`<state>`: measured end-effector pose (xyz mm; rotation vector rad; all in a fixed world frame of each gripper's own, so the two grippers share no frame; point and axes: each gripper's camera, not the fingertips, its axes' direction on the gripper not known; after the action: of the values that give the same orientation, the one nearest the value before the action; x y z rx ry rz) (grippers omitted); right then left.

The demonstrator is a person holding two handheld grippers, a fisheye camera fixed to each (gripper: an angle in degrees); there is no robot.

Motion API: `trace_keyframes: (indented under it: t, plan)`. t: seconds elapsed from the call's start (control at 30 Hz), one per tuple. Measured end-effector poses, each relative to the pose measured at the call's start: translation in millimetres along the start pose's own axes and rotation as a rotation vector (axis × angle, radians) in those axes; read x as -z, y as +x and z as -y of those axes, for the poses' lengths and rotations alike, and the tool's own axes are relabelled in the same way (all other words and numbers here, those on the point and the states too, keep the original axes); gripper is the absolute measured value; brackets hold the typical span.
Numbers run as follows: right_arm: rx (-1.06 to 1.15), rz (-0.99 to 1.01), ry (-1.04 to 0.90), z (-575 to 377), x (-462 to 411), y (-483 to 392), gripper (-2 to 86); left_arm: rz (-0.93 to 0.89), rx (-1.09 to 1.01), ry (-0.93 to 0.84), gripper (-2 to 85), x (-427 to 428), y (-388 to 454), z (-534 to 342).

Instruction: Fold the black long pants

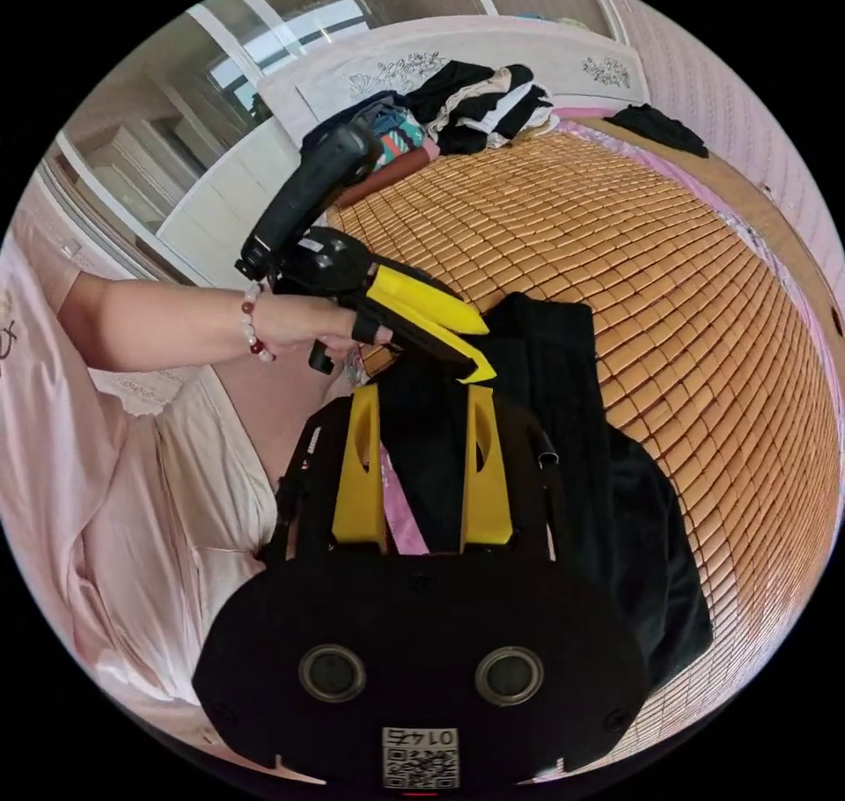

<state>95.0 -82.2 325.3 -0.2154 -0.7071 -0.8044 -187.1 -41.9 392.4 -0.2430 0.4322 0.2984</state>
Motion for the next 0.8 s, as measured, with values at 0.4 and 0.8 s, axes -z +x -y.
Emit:
trace_keyframes:
  t: [0.4,0.8]
  plan:
    - [-0.115,-0.116,-0.165,6,-30,71,4.1,-0.153,-0.134,0.01,-1.0,34,-22,-69]
    - [-0.581,-0.135,0.944,-269,294,75,0.4,-0.495,-0.627,0.28,-1.0,152,129,-84]
